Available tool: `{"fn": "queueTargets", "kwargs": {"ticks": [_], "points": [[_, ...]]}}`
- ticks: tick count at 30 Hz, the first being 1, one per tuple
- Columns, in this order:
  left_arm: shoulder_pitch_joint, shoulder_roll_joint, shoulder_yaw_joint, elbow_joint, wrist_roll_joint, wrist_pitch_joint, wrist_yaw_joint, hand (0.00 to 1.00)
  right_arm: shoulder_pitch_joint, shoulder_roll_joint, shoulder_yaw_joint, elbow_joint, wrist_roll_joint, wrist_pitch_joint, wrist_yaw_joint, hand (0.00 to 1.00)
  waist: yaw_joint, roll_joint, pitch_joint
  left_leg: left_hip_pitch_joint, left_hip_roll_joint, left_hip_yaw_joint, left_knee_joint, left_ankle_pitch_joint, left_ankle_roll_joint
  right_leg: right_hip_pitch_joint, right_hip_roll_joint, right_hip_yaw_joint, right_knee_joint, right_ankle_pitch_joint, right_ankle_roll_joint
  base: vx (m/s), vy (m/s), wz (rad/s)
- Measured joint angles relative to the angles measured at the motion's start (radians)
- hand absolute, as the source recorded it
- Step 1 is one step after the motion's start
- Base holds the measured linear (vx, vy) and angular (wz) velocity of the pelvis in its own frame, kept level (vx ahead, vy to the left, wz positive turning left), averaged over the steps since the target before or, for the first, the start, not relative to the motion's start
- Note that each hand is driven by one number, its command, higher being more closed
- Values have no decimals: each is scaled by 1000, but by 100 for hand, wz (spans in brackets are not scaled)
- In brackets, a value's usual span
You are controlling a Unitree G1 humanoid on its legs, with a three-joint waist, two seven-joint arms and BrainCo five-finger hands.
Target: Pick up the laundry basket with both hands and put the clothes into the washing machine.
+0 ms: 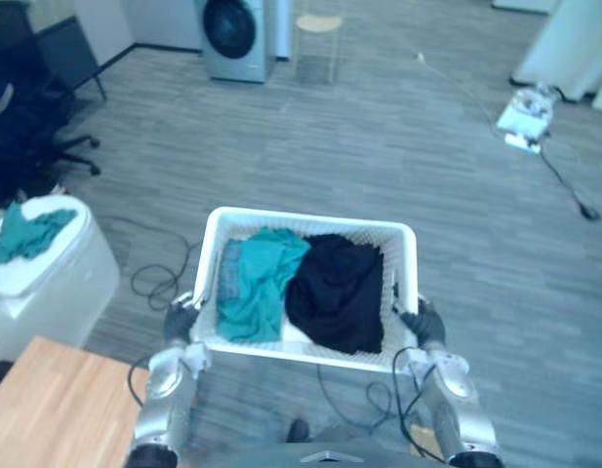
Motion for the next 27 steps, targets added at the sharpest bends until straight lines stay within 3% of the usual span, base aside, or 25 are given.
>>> {"fn": "queueTargets", "kwargs": {"ticks": [1, 3, 4, 5, 7, 10, 11, 12, 13, 14, 15, 16, 17, 18, 19, 20, 21, 22, 23, 24, 25, 26, 27], "points": [[43, -23, 24, -37, 0, -3, -3, 100, -2, -10, 22, -8, 0, 0, 5, 100, 18, -1, 4, -40, -118, -68, -33, -58, -5, 6, 1, 60, -43, 5, -11, 18, 68, -140], [63, -36, 55, -53, 0, -21, -18, 100, -13, -4, 39, -8, -1, 0, 16, 100, 59, 10, 23, -102, -242, -89, -207, -76, -29, 23, 5, 94, -75, -3, -7, 111, 16, -139], [66, -31, 62, -65, 0, -25, -20, 100, -17, 1, 47, -7, -1, 0, 16, 100, 67, 4, 37, -116, -259, -93, -252, -66, -51, 16, -7, 89, -55, 13, 12, 99, 42, -106], [84, -30, 69, -66, 0, -26, -19, 100, -4, 12, 48, -4, -8, 2, 16, 100, 69, 11, 39, -152, -295, -141, -419, -7, -80, 41, 4, 82, -69, 36, 23, 82, 88, -65], [95, -40, 66, -86, 1, -27, -19, 100, -1, 7, 49, -13, -12, 1, 16, 100, 80, 17, 26, -191, -323, -192, -513, 47, -99, 67, 19, 97, -130, 39, 62, 154, 98, -65], [92, -52, 85, -114, 1, -31, -19, 100, -13, 14, 52, -34, -12, 1, 16, 100, 98, 10, 16, -230, -330, -249, -471, 112, -17, 50, 16, 135, -82, -12, 71, 296, 124, -63], [88, -50, 91, -117, 1, -33, -19, 100, -13, 17, 57, -39, -12, 1, 16, 100, 103, -6, 9, -237, -329, -245, -426, 109, 18, 15, -2, 148, 12, -81, 87, 344, 144, -35], [88, -48, 94, -117, 2, -33, -18, 100, -7, 26, 58, -37, -12, 1, 16, 100, 104, -24, -1, -219, -341, -243, -412, 116, 25, -3, -24, 145, 91, -141, 128, 470, 155, -27], [89, -44, 96, -114, 3, -34, -13, 100, -6, 50, 56, -22, -12, 1, 15, 100, 102, -65, -6, -191, -367, -233, -403, 96, 34, -51, -71, 146, 285, -206, 244, 435, 117, -1], [82, -39, 96, -114, 3, -34, -4, 100, -7, 58, 54, -15, -12, 0, 15, 100, 98, -78, -12, -188, -375, -228, -390, 77, 38, -103, -103, 146, 410, -203, 305, 482, 88, 20], [63, -28, 95, -115, 3, -34, 11, 100, -13, 70, 48, 10, -12, -2, 15, 100, 95, -91, -12, -174, -381, -233, -358, 38, 41, -187, -148, 145, 634, -162, 410, 500, 58, 25], [45, -11, 95, -115, 3, -33, 23, 100, -22, 92, 43, 47, -11, -3, 15, 100, 95, -99, -4, -127, -387, -239, -338, 2, 41, -236, -184, 140, 807, -117, 425, 624, 16, 21], [46, 6, 95, -115, 3, -33, 30, 100, -30, 106, 46, 79, -11, -3, 15, 100, 94, -97, 1, -80, -389, -243, -339, -23, 35, -255, -207, 137, 913, -121, 403, 513, -31, 6], [47, 13, 95, -115, 4, -33, 33, 100, -32, 112, 48, 92, -11, -2, 15, 100, 94, -92, 6, -45, -389, -245, -350, -36, 28, -267, -220, 131, 962, -130, 352, 468, -67, -4], [47, 19, 95, -116, 4, -33, 44, 100, -35, 120, 50, 105, -11, -3, 15, 100, 93, -76, 17, 22, -384, -247, -387, -55, 10, -293, -245, 110, 1002, -147, 253, 421, -89, -13], [46, 26, 95, -118, 4, -34, 50, 100, -46, 125, 51, 116, -11, -3, 15, 100, 89, -62, 24, 75, -373, -247, -420, -75, -5, -339, -259, 93, 965, -166, 188, 409, -108, -14], [42, 28, 95, -118, 4, -34, 50, 100, -52, 124, 51, 115, -11, -3, 15, 100, 88, -57, 28, 97, -367, -247, -433, -81, -13, -365, -265, 84, 925, -173, 171, 396, -167, -9], [29, 27, 93, -119, 4, -36, 50, 100, -63, 122, 47, 115, -10, -3, 14, 100, 80, -47, 35, 130, -350, -248, -457, -96, -35, -421, -273, 73, 786, -165, 145, 396, -228, 6], [17, 28, 89, -118, 3, -36, 49, 100, -71, 119, 41, 115, -10, -3, 13, 100, 70, -42, 39, 162, -335, -254, -484, -103, -53, -453, -285, 59, 578, -116, 141, 406, -255, 17], [9, 29, 84, -115, 3, -36, 49, 100, -71, 116, 38, 113, -9, -3, 11, 100, 63, -40, 42, 185, -328, -261, -504, -103, -72, -453, -291, 57, 435, -57, 160, 464, -303, 39], [-3, 30, 76, -110, 3, -36, 48, 100, -70, 112, 35, 113, -8, -3, 6, 100, 49, -47, 40, 216, -324, -281, -532, -105, -102, -440, -300, 64, 240, 31, 184, 651, -435, 69], [-13, 38, 54, -103, 4, -36, 47, 100, -58, 106, 23, 110, -8, -3, -3, 100, 31, -70, 44, 290, -325, -312, -574, -135, -158, -409, -328, 94, 75, 145, 228, 561, -375, 61], [-19, 27, 48, -85, 4, -36, 46, 100, -57, 94, 19, 110, -7, -2, -3, 100, 34, -46, 47, 319, -300, -324, -578, -148, -167, -414, -308, 96, 138, 188, 224, 752, -448, 46]]}}
